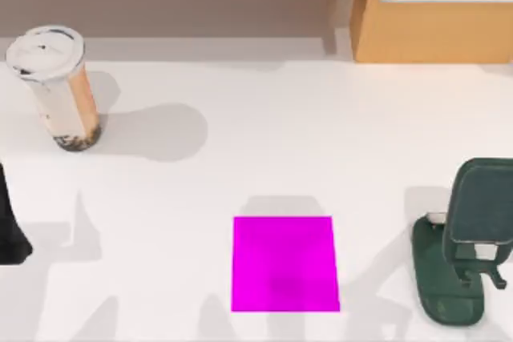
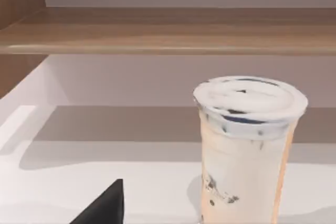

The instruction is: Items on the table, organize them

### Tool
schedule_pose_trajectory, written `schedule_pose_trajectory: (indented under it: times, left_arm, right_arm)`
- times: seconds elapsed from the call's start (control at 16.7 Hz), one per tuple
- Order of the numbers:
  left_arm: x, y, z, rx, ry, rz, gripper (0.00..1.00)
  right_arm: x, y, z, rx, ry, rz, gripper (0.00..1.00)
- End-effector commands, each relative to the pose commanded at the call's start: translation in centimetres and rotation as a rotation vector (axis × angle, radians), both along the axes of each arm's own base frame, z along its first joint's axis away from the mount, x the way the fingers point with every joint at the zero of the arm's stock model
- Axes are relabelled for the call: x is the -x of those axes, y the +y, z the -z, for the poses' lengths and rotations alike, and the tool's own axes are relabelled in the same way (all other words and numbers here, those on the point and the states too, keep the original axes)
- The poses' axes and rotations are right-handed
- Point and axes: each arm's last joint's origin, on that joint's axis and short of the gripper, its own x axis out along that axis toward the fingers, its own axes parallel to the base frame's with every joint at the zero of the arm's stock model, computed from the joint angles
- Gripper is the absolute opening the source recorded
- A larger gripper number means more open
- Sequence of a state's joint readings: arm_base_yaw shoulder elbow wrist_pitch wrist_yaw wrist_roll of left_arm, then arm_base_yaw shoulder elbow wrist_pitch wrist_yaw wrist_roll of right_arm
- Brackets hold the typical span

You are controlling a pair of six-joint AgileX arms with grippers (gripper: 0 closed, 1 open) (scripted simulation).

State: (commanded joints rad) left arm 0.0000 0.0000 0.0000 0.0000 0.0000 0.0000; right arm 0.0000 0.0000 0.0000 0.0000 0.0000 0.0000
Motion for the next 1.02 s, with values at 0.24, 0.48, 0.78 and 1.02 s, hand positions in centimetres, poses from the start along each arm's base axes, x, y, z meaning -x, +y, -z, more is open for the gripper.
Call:
schedule_pose_trajectory:
  times: [0.24, 0.48, 0.78, 1.02]
  left_arm:
    - [0.0, 0.0, 0.0, 0.0, 0.0, 0.0, 1.0]
    - [0.0, 0.0, 0.0, 0.0, 0.0, 0.0, 1.0]
    - [0.0, 0.0, 0.0, 0.0, 0.0, 0.0, 1.0]
    - [0.0, 0.0, 0.0, 0.0, 0.0, 0.0, 1.0]
  right_arm:
    - [0.0, -0.1, -0.3, 0.031, 0.028, 0.007, 1.0]
    - [-0.6, -0.4, -1.7, 0.21, 0.207, 0.019, 1.0]
    - [-3.0, -1.3, -3.7, 0.576, 0.593, -0.087, 1.0]
    - [-5.9, -2.5, -4.9, 0.827, 0.893, -0.3, 1.0]
